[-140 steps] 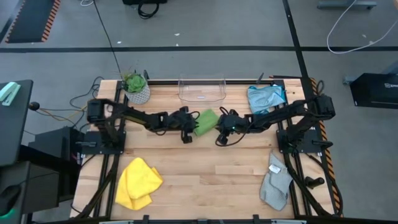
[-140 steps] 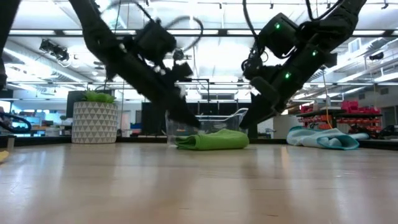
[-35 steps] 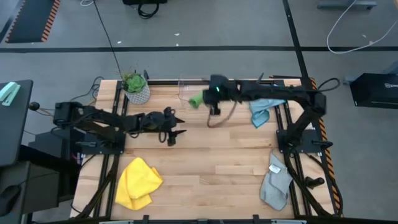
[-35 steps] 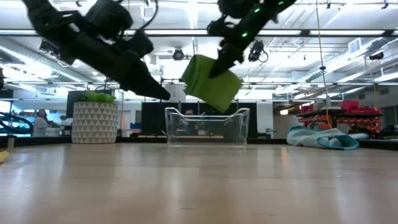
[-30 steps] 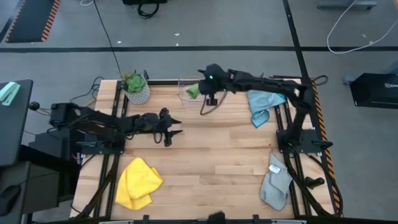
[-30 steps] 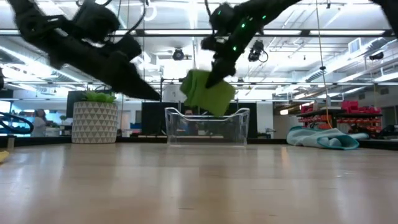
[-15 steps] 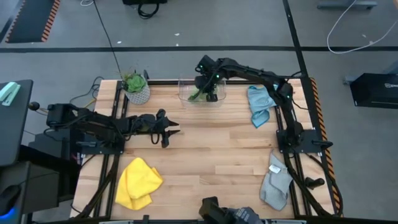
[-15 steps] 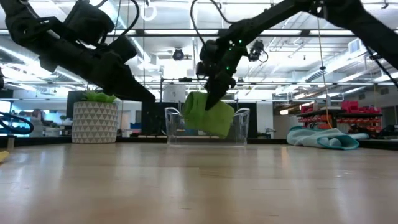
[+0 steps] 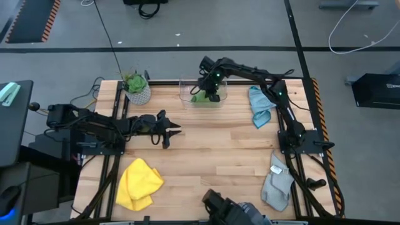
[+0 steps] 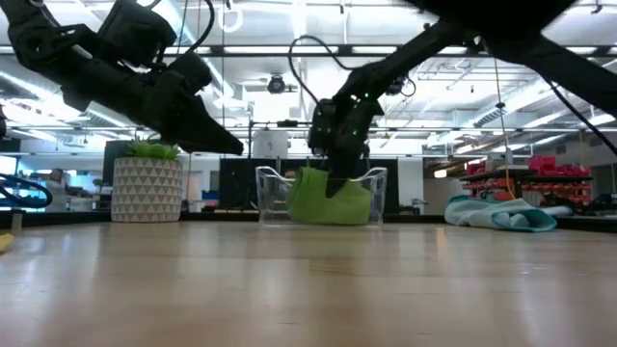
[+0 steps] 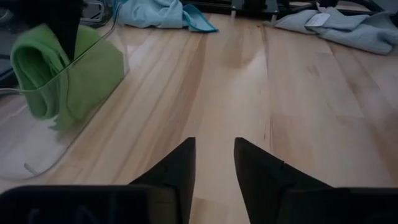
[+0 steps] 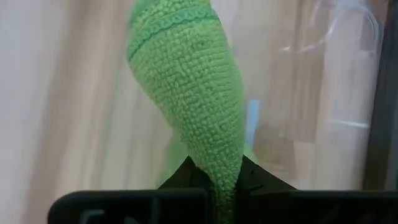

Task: Fold microfiber towels
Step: Put the folded green microfiber cloth into the transparent bin

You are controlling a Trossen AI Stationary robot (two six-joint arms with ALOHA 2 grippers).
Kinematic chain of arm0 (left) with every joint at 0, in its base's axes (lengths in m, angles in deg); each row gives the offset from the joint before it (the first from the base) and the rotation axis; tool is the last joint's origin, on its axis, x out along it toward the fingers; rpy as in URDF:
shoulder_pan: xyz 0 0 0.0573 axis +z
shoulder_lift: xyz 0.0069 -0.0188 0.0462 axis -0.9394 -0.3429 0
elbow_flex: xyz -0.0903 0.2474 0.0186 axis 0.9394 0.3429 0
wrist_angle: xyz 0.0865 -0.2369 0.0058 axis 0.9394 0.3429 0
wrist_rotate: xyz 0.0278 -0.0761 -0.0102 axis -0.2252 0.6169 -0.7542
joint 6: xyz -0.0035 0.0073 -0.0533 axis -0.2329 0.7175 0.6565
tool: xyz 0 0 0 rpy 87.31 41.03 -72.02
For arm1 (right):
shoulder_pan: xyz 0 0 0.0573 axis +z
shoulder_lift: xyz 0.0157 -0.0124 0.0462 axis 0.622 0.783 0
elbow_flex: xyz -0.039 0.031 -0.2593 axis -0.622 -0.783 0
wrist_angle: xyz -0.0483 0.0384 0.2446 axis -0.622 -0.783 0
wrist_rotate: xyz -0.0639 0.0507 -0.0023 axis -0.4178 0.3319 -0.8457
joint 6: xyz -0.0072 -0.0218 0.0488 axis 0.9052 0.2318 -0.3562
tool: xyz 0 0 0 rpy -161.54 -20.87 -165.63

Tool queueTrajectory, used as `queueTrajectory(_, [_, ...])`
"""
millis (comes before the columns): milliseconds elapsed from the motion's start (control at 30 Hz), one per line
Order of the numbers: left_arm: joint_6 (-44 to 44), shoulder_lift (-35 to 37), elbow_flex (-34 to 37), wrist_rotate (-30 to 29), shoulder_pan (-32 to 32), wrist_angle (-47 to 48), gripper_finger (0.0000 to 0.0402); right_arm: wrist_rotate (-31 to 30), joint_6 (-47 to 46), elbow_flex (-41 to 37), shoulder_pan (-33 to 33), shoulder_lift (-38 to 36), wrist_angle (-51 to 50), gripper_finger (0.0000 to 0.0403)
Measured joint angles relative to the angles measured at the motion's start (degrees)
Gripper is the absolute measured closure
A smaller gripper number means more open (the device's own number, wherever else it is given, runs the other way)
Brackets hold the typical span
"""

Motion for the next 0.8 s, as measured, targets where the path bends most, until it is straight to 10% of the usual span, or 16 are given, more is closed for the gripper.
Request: queueTrajectory(800, [1.5, 0.0, 0.0, 0.0, 0.0, 0.4, 0.0291, -12.7, -2.6, -0.1, 0.1, -0.2, 11.6, 0.017])
